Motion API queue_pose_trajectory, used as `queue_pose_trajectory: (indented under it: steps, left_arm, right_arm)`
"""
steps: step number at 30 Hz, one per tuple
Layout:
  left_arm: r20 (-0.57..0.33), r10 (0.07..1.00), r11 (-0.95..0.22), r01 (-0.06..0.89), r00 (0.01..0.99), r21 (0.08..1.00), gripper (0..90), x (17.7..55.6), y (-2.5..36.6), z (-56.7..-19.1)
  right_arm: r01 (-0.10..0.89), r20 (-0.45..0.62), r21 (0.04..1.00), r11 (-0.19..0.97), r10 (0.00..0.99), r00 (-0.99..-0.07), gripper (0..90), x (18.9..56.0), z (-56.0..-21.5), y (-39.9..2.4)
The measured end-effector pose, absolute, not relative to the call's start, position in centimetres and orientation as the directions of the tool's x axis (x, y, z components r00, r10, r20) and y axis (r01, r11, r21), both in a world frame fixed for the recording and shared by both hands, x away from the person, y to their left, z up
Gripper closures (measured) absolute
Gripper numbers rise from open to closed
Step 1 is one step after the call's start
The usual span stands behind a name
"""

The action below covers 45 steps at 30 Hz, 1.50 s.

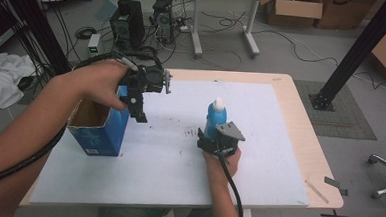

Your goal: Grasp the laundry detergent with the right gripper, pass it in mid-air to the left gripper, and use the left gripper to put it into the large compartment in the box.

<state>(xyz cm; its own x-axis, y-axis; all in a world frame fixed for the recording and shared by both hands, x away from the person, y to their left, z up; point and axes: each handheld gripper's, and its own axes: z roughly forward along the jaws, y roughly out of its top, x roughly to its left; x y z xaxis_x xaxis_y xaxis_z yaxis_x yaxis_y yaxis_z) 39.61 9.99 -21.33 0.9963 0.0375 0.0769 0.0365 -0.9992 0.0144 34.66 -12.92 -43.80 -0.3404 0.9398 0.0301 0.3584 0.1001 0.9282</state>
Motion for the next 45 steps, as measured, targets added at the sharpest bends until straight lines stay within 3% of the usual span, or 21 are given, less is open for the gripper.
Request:
queue_pose_trajectory:
  steps: [16, 45]
  left_arm:
    - [0.07, 0.044, -0.999, 0.044, 0.997, 0.006, 0.1, 39.75, 9.63, -21.55]
    - [0.058, 0.048, -0.999, 0.048, 0.997, 0.001, 0.1, 39.83, 9.62, -22.19]
  right_arm:
    - [0.35, 0.021, 0.931, 0.102, 0.944, -0.33, 25.0, 34.69, -43.95, -13.07]
    - [0.323, -0.035, 0.936, 0.142, 0.949, -0.315, 37.8, 34.5, -43.89, -12.34]
